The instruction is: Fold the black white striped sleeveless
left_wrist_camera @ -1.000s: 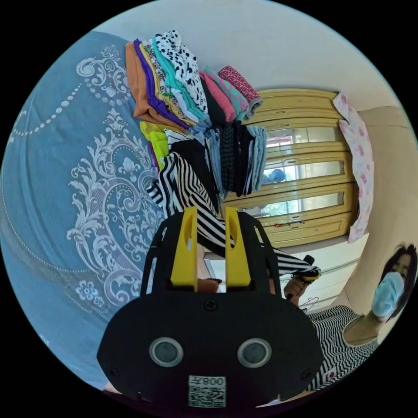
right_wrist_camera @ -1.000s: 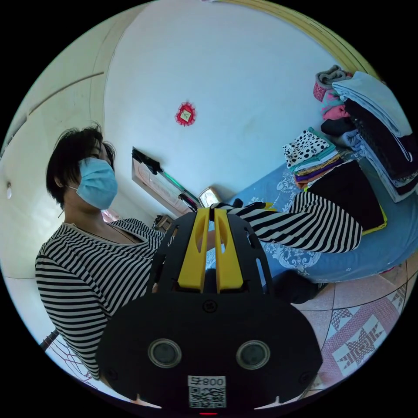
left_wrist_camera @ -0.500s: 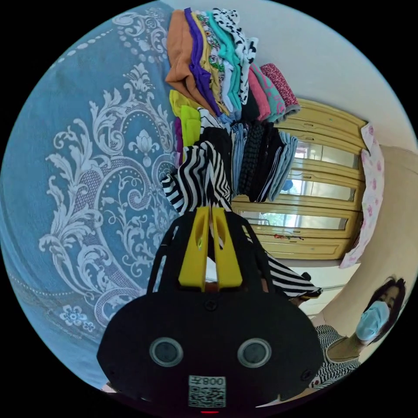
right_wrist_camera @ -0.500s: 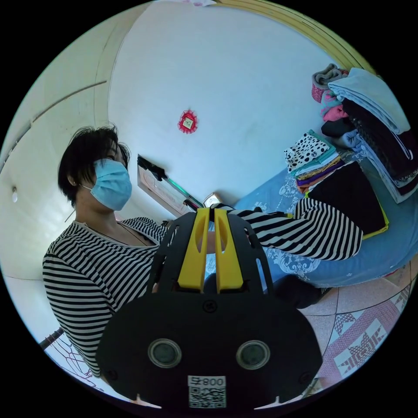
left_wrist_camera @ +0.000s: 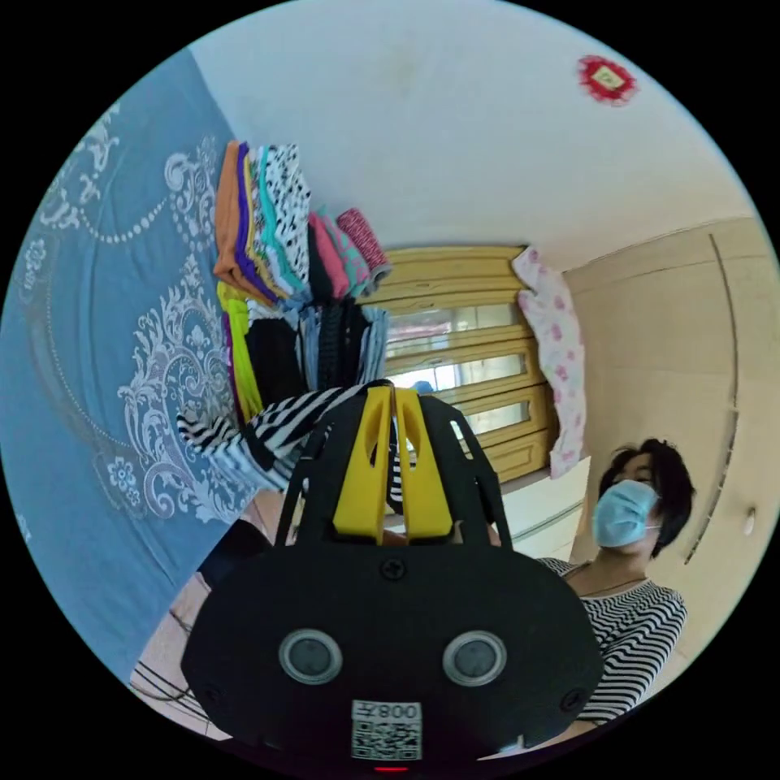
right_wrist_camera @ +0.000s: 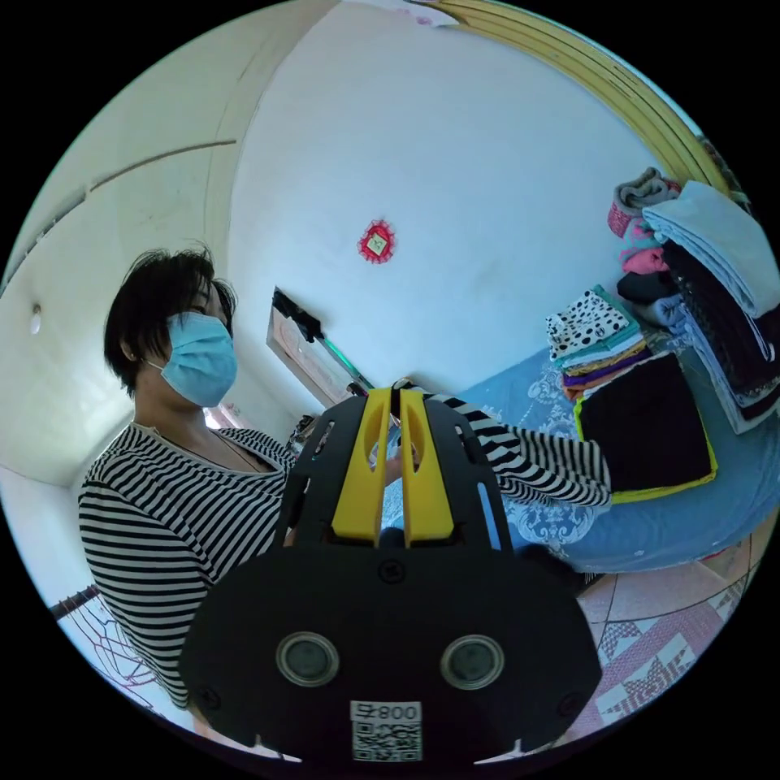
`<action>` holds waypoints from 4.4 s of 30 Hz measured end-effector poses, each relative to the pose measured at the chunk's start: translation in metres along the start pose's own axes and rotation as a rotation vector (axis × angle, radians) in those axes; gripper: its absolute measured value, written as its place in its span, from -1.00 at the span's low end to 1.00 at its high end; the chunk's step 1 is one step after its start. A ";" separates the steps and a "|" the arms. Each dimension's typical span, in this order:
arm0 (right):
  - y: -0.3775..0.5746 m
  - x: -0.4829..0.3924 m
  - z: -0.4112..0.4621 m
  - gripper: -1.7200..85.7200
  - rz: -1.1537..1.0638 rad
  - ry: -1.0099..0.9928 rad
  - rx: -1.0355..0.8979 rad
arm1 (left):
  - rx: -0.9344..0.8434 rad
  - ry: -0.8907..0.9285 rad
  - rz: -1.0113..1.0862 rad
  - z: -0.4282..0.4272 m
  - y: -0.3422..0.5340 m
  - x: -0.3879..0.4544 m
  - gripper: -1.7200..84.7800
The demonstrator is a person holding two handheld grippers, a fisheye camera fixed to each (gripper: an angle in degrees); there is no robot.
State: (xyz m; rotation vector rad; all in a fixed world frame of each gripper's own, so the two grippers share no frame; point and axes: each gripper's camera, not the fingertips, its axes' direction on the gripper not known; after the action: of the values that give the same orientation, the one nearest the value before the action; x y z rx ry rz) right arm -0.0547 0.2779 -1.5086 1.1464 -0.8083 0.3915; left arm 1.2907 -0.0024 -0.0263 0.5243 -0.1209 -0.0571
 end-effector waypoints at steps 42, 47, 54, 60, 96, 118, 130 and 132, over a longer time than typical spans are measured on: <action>-0.033 -0.156 0.145 -0.94 -0.442 -0.284 0.077 | 0.557 0.002 0.969 -0.880 0.481 0.450 -0.94; 0.000 -0.157 0.142 -0.94 -0.471 -0.291 0.087 | 0.554 -0.009 1.022 -0.915 0.524 0.458 -0.95; 0.054 -0.151 0.147 -0.95 -0.520 -0.300 0.093 | 0.559 -0.020 1.116 -0.937 0.573 0.459 -0.95; 0.105 -0.128 0.163 -0.95 -0.523 -0.307 0.090 | 0.582 -0.033 1.126 -0.946 0.599 0.434 -0.95; 0.380 0.546 0.710 -0.95 0.097 0.333 -0.488 | 0.468 -0.552 0.186 -0.769 0.250 -0.226 -0.89; 0.814 0.528 0.682 -0.91 0.228 0.405 -0.865 | 0.412 -0.648 -0.236 -0.609 0.725 -0.376 -0.78; 0.991 0.437 0.650 -0.78 0.195 0.610 -1.048 | 0.363 -0.699 -0.362 -0.493 0.913 -0.355 -0.75; 1.006 0.428 0.651 -0.78 0.179 0.637 -1.068 | 0.329 -0.733 -0.355 -0.476 0.919 -0.350 -0.75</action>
State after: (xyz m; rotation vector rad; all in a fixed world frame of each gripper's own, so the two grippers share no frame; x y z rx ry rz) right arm -0.6660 0.0207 -0.4224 -0.0674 -0.4251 0.3626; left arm 1.0270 1.0573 -0.0083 0.8313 -0.7621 -0.5856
